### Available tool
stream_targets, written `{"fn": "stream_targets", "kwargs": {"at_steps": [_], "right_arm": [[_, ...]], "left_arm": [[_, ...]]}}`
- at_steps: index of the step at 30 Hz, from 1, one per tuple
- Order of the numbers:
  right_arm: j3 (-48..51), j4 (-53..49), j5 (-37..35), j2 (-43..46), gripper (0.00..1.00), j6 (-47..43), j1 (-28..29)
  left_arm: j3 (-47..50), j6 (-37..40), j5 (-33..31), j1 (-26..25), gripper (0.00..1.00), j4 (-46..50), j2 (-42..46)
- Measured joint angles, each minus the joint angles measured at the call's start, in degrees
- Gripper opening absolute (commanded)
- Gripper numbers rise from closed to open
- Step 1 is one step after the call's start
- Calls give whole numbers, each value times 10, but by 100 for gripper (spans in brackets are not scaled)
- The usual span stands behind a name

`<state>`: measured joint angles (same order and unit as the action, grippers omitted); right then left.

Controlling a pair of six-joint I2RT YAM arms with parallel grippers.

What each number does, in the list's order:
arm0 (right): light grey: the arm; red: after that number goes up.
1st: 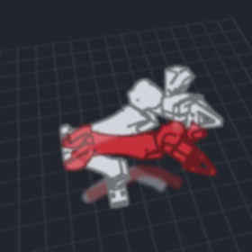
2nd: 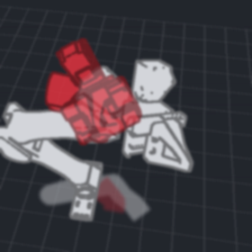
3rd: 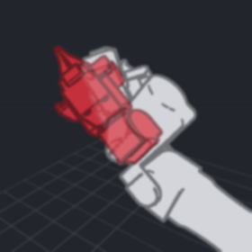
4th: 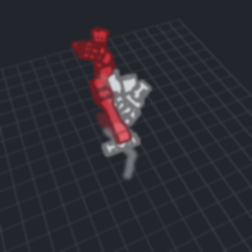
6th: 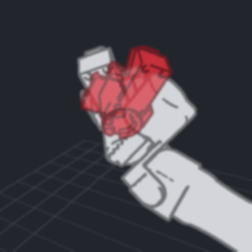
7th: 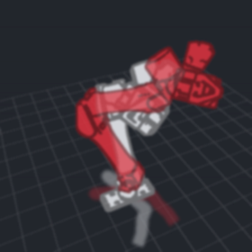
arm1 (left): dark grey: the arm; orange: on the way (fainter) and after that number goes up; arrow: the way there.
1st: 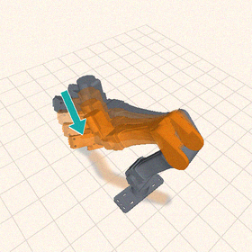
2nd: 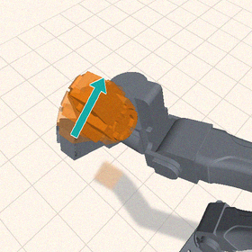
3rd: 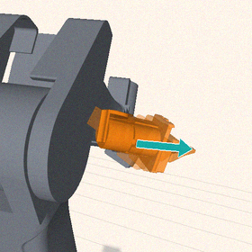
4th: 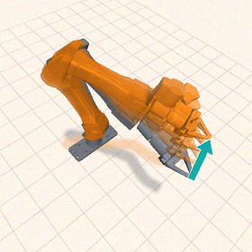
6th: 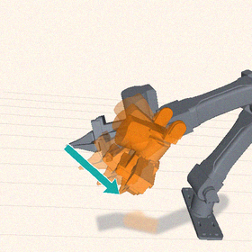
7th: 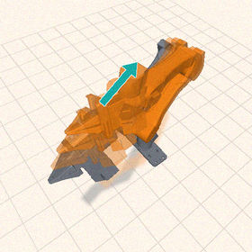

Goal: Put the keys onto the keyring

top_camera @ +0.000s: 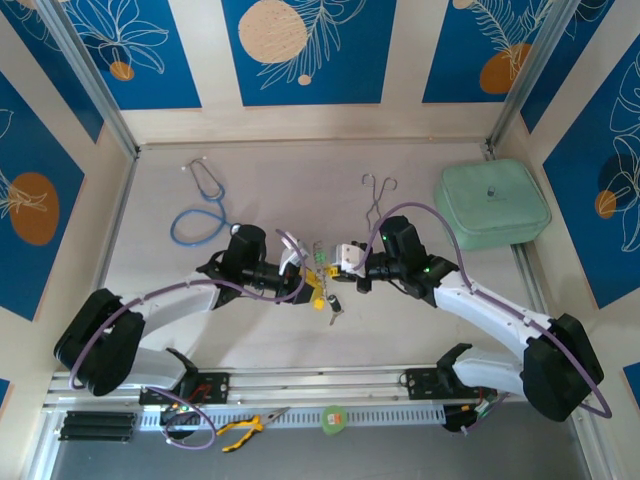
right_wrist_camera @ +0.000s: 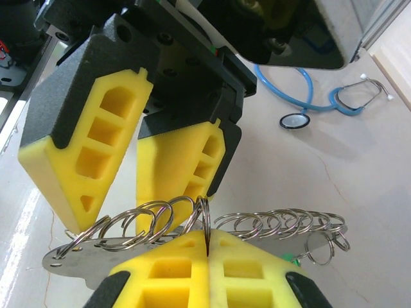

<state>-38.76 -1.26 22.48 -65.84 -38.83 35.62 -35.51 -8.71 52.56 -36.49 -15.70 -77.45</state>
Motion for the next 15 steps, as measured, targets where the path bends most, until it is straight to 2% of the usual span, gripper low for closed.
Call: {"fn": "stream_targets", "kwargs": {"at_steps": [2,6,9,10,12,15], "right_arm": [[1,0,0,0,0,-2,0],[3,0,-2,0,0,-4,1],[3,0,-5,0,0,-6,3],[3,0,-7,0,0,-8,3],[3,0,-10,0,0,-9,3],[3,0,-14,0,0,-12,4]], "left_arm": [[0,0,1,0,37,0,0],[0,0,6,0,43,-1,0],[0,0,7,0,55,-2,2],[0,1,6,0,56,-2,3],[0,0,2,0,55,-2,9],[0,-5,-1,1,46,-5,17]]}}
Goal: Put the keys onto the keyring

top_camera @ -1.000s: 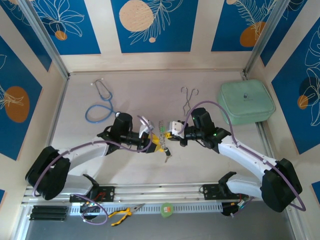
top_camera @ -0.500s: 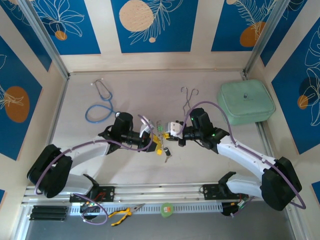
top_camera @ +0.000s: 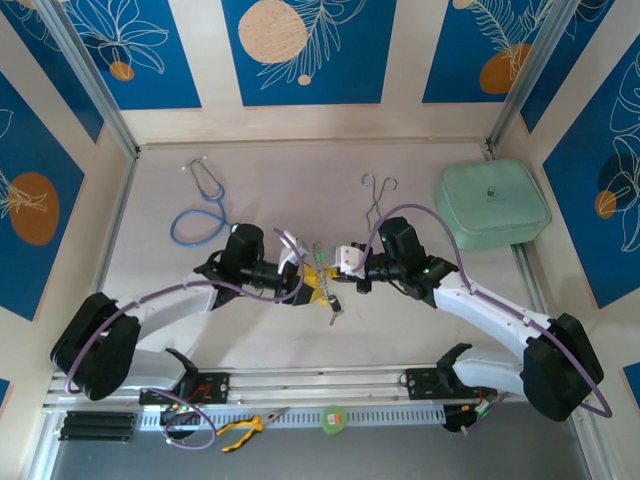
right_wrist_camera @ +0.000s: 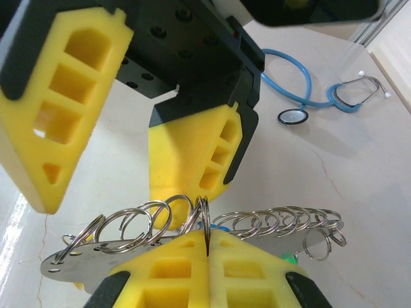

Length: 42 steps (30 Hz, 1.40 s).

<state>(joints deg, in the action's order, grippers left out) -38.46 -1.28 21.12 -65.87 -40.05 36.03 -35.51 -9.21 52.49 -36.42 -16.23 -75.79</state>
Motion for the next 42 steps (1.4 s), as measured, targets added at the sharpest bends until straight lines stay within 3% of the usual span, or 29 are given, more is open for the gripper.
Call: {"fn": "stream_targets", "kwargs": {"at_steps": [11,15,22,25,30,34,37,42], "right_arm": [[0,5,-4,0,0,0,6],[0,4,-10,0,0,0,8],[0,2,-18,-4,0,0,9],[0,-1,-25,-4,29,3,12],[0,-31,-40,10,47,40,10],[0,-81,-16,72,46,89,-7],[-2,-113,-2,123,38,143,-15],[-7,-137,34,133,30,233,-15]], "left_arm": [[0,-9,-5,2,17,-13,1],[0,2,-15,2,0,-6,5],[0,38,-50,3,0,19,21],[0,64,-73,2,0,32,32],[0,132,-123,-5,0,46,61],[0,179,-151,-9,0,44,71],[0,199,-164,-10,0,36,70],[0,221,-170,-14,0,4,65]]}}
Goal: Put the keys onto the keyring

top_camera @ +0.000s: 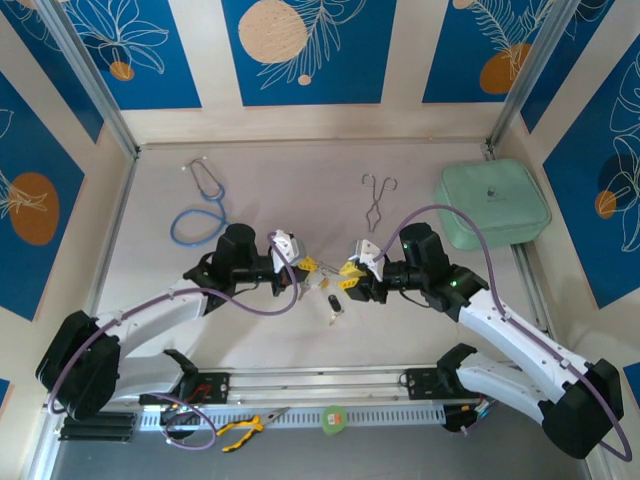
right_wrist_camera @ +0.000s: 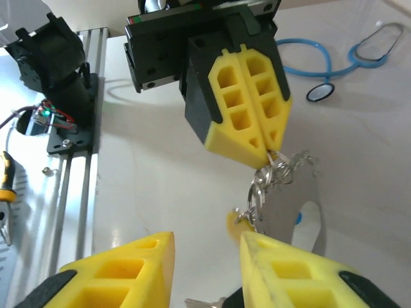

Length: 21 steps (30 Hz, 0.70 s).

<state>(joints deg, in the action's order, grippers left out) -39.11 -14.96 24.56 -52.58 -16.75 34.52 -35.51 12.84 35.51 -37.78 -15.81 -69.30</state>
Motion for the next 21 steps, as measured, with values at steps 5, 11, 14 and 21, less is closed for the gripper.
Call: {"fn": "stream_targets", "kwargs": {"at_steps": [5,11,14,21], "right_arm": [[-3,2,-2,-8,27,27,0],[-40,-25,-20,-48,16,-26,0],[-49,-32,-38,-62,14,-63,4],[-47,-42,-56,-70,15,-190,8]], "left_arm": [[0,13,0,-3,0,-9,-6],[0,26,1,-14,0,-9,-19],[1,30,5,-20,0,-9,-31],[23,68,18,-40,0,-9,-50]]}}
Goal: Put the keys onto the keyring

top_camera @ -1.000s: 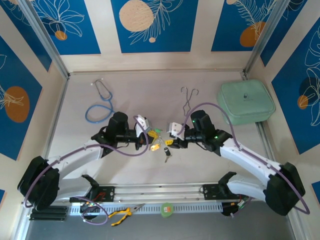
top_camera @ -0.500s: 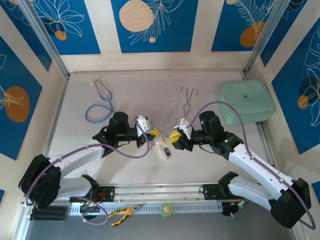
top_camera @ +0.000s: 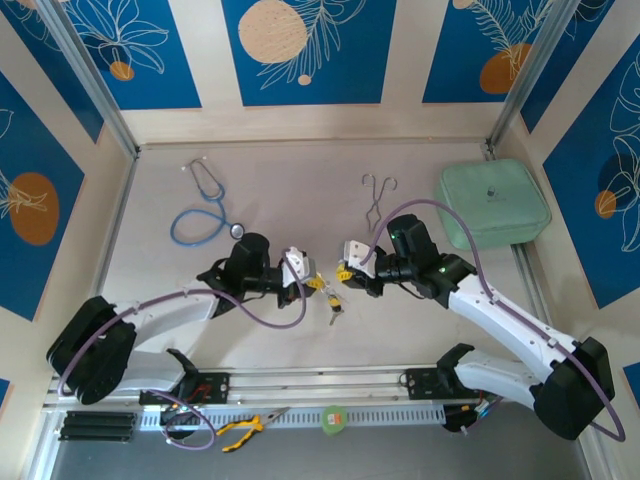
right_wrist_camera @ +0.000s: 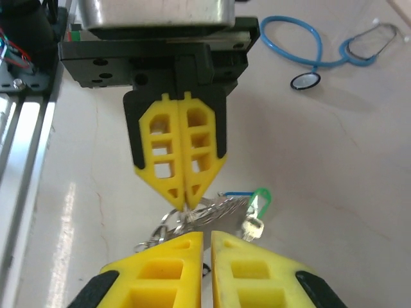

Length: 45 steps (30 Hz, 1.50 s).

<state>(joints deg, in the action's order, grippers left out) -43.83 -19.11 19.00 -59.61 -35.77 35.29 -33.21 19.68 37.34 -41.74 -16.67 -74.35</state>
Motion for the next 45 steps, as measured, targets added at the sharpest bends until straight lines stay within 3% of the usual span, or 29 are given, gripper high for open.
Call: {"fn": "stream_targets", "kwargs": {"at_steps": [9,28,37,45], "right_arm": [[0,-15,7,-71,23,-103,9],[17,1,56,-134,27,-114,30],[19,21,59,-149,19,-113,36],[25,27,70,-150,3,-112,38]], "left_arm": [[22,63,11,-7,0,0,0],[40,94,11,-13,0,-10,5],[45,97,8,-15,0,-10,11],[47,107,-2,-15,0,-9,16]]}}
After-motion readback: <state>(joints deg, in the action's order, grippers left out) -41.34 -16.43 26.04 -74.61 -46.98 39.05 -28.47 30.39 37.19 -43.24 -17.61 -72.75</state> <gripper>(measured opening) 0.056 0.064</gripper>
